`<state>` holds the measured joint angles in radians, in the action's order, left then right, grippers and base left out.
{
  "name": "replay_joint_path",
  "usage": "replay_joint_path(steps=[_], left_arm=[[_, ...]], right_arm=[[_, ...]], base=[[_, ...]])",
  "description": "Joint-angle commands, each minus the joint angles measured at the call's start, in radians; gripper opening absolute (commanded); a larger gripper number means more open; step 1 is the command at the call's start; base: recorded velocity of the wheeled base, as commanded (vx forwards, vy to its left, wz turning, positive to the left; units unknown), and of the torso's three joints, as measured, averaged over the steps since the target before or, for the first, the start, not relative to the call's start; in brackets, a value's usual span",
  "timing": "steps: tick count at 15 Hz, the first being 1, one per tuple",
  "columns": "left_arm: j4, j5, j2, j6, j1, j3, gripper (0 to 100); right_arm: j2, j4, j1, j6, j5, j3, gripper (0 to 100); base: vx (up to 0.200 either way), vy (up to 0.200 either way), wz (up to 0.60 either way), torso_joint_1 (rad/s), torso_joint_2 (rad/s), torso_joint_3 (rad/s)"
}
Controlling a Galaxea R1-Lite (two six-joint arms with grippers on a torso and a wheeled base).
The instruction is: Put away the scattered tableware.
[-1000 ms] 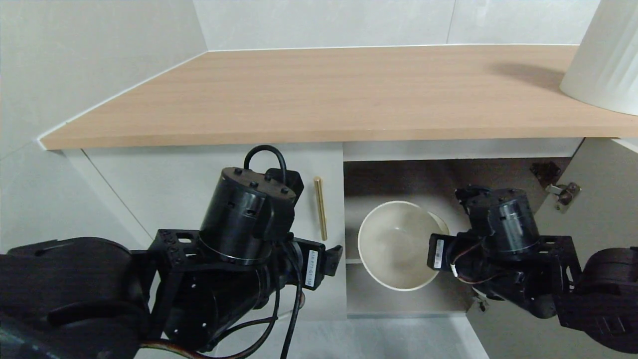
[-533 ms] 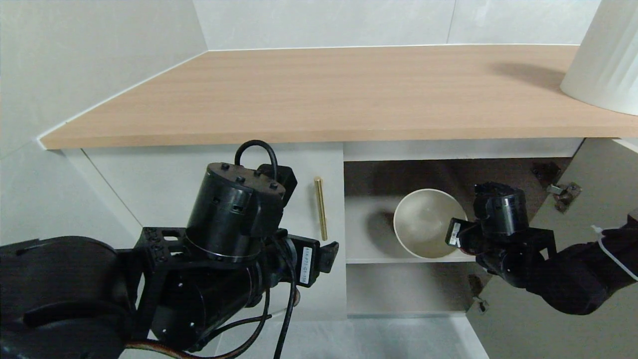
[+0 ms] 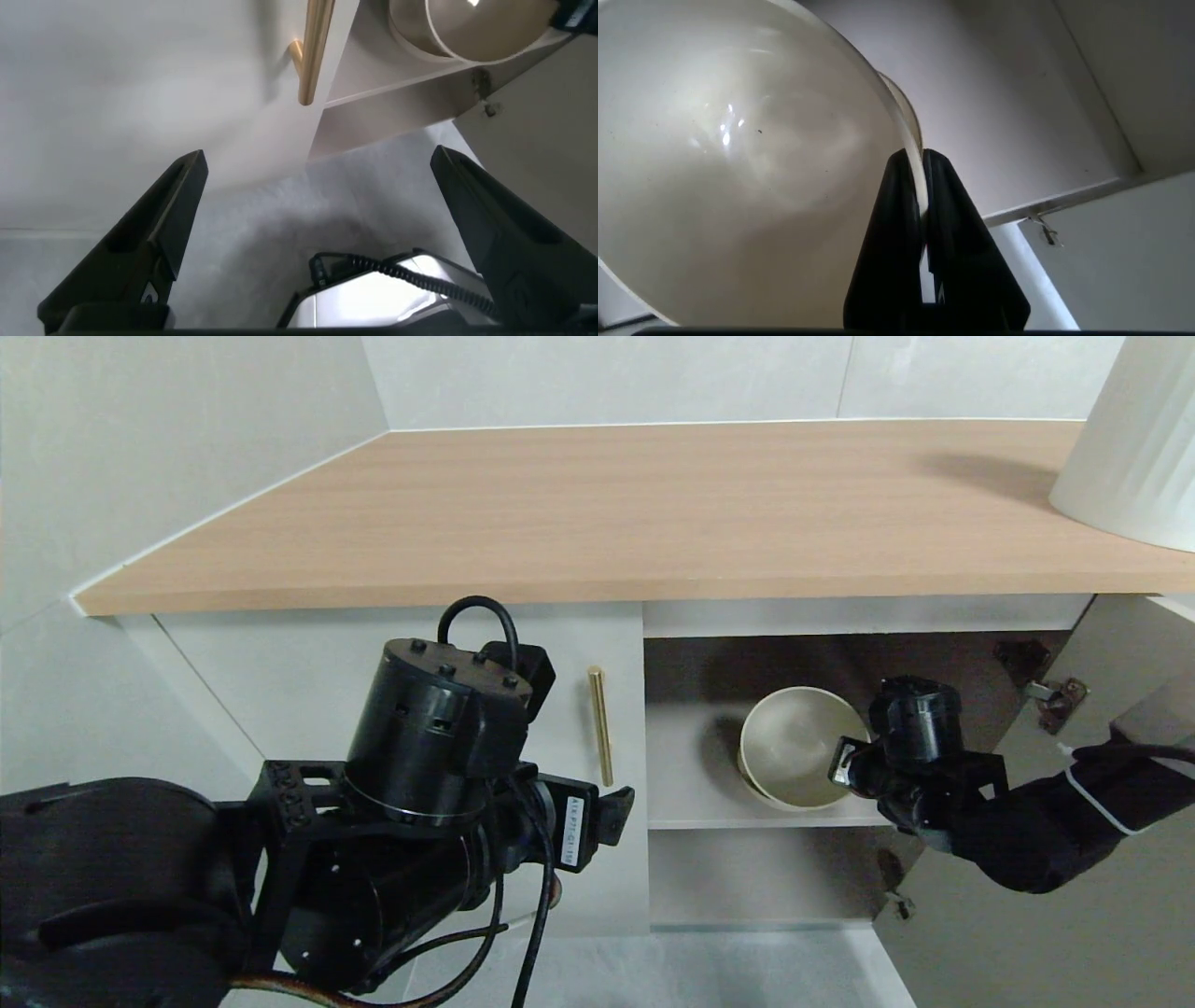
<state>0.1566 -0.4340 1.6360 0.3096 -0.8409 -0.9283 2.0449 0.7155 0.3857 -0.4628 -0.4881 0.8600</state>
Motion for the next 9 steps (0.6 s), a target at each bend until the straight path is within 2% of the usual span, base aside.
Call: replay_joint_path(steps=[1, 9], left_arm=[[0.000, 0.000, 0.004, 0.000, 0.000, -0.001, 100], [0.000, 0.001, 0.005, 0.000, 0.000, -0.001, 100]], right_arm=[[0.047, 0.001, -0.001, -0.010, 0.002, 0.031, 0], [0.107, -0.001, -0.010, -0.011, 0.003, 0.082, 0]], base=[[0.000, 0.000, 0.00, 0.000, 0.00, 0.000], [0.000, 0.000, 0.00, 0.000, 0.00, 0.000]])
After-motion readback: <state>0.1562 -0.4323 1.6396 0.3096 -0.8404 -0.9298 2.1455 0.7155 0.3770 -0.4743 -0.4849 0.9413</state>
